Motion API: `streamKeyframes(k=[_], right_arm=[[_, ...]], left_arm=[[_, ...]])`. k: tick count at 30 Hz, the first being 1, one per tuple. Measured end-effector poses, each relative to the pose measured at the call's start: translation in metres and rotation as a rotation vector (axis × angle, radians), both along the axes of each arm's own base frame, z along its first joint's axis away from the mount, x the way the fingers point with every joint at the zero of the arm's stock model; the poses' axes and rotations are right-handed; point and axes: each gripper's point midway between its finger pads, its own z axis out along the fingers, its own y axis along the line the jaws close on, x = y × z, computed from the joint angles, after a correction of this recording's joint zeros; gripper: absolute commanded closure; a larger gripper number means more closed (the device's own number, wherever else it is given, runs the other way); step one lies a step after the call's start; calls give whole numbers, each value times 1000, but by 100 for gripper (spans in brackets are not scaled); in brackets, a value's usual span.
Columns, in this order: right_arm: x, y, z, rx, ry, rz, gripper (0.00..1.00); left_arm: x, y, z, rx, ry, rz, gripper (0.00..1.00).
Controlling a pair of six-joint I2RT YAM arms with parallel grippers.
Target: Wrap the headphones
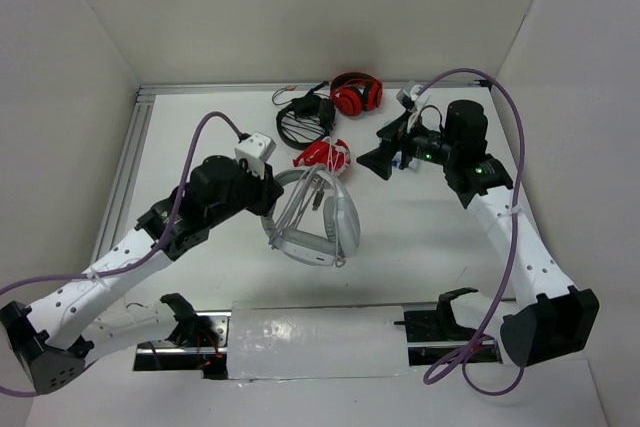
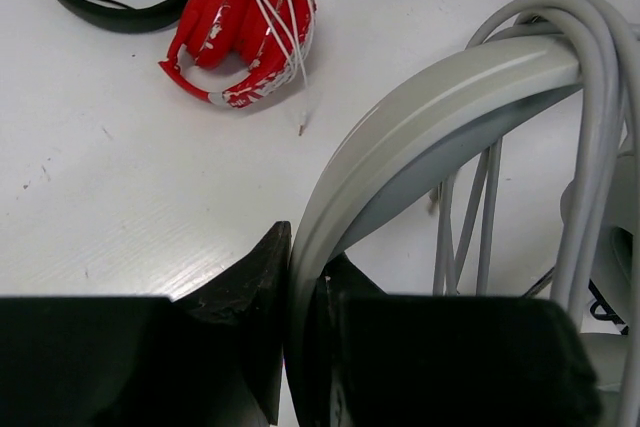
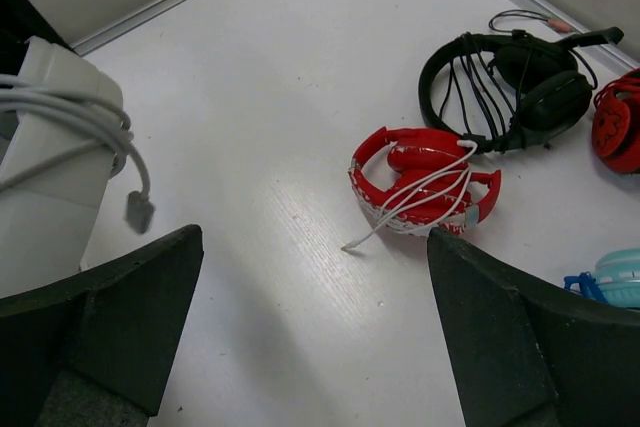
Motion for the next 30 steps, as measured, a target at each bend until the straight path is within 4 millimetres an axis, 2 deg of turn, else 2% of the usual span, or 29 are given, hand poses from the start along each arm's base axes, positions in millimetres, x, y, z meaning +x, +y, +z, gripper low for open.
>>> streamKeyframes(k=[5, 8, 13, 19, 26, 30], right_arm=[[-1, -11, 4, 11, 1, -30, 0], [-2, -18, 0, 29, 32, -63, 0], [0, -27, -5, 71, 100, -161, 0], [-8, -46, -32, 118, 202, -351, 0], [-24, -74, -66, 185, 262, -575, 0], [-21, -88, -85, 182, 278, -698, 0]], left_arm=[[14, 17, -1, -19, 20, 48, 100], [27, 35, 1, -19, 29, 111, 100], [64, 67, 7, -41, 61, 256, 100], [109, 122, -16, -58, 158, 483, 100], [145, 160, -46, -56, 241, 615, 100], [167, 181, -55, -58, 243, 662, 100]])
